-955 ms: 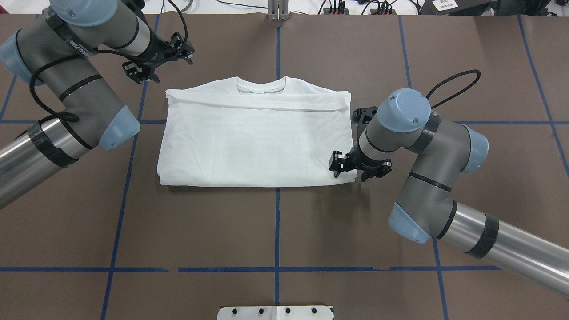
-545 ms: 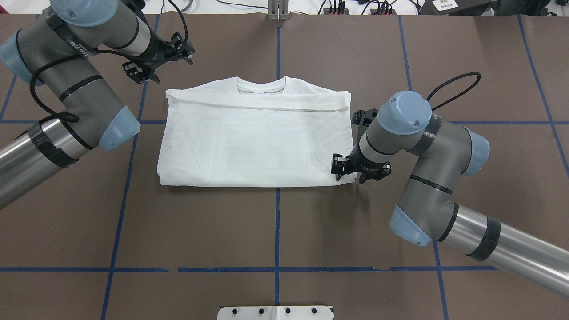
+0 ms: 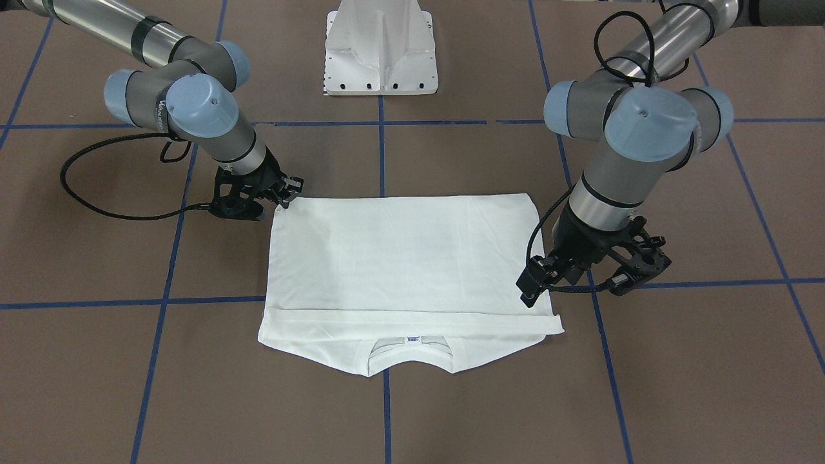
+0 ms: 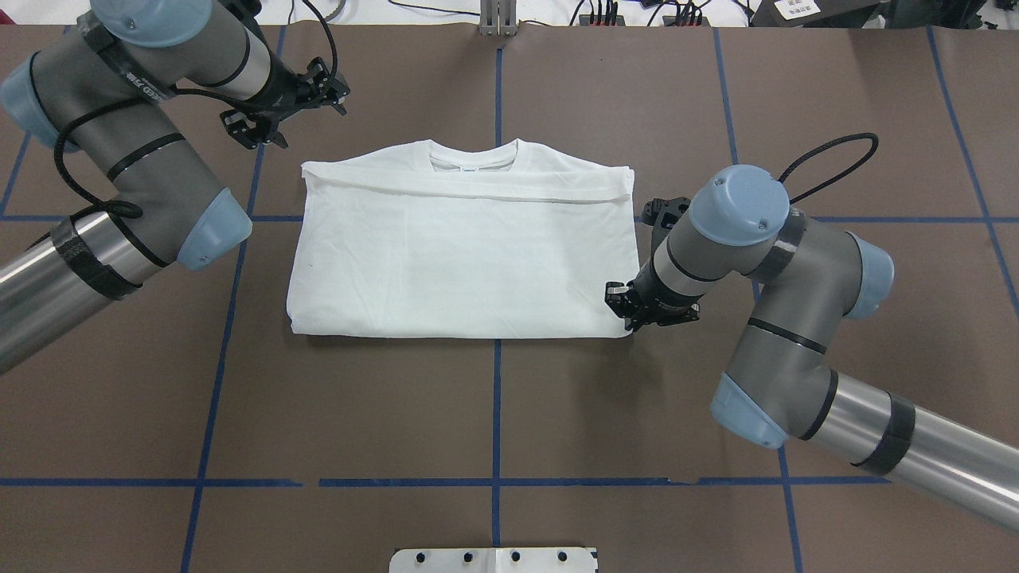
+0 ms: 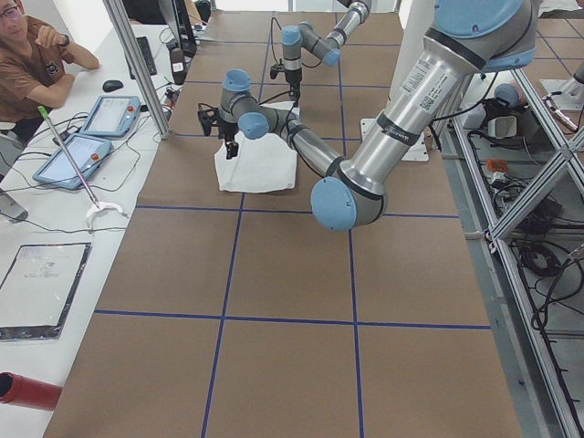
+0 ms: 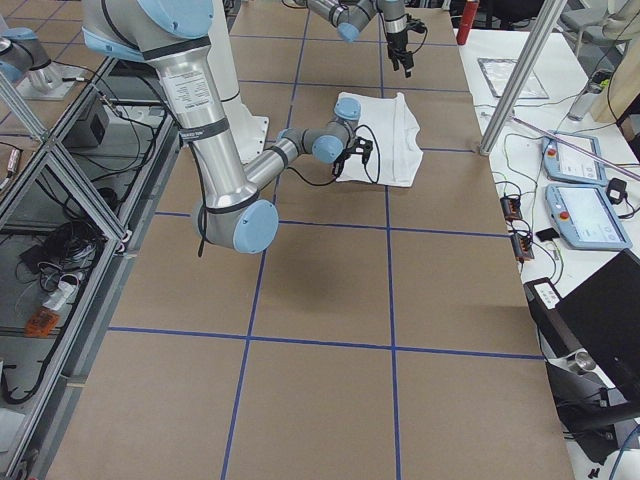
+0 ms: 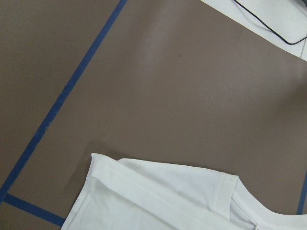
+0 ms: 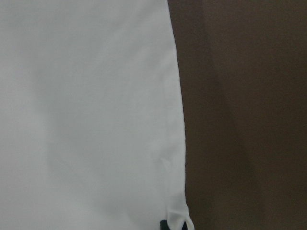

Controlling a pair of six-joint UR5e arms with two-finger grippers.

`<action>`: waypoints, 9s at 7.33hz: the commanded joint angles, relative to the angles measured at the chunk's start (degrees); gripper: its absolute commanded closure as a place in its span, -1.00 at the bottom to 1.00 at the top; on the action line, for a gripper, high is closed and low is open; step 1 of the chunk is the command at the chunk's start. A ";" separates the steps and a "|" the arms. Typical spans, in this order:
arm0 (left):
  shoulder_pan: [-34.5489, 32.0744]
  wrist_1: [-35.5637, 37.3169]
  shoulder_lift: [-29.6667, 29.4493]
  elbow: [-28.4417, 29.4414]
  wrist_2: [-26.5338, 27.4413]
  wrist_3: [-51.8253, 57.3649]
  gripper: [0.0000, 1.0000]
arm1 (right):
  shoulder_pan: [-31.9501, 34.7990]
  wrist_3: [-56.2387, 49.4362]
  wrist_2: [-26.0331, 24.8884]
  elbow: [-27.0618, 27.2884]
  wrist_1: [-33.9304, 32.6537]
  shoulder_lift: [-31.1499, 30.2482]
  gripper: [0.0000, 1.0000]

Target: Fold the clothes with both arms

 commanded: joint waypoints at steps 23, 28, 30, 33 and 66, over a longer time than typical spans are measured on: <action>31.89 7.47 2.90 -20.79 6.75 -24.22 -0.97 | 1.66 6.50 -3.40 29.06 0.78 -16.28 -1.00; 35.08 2.80 5.46 -16.23 9.58 -26.63 -0.97 | 2.11 3.95 -3.49 29.32 0.69 -16.02 -1.00; 34.99 1.56 5.37 -15.08 9.58 -26.45 -0.93 | 2.20 3.95 -3.49 29.32 0.69 -16.02 -1.00; 35.08 1.30 4.23 -13.68 9.58 -26.45 -0.74 | 2.63 3.95 -3.40 29.50 0.69 -16.02 -1.00; 2.65 -30.93 -14.34 27.42 12.42 3.68 -1.00 | 1.85 1.07 -6.46 21.08 -0.01 -7.95 -1.00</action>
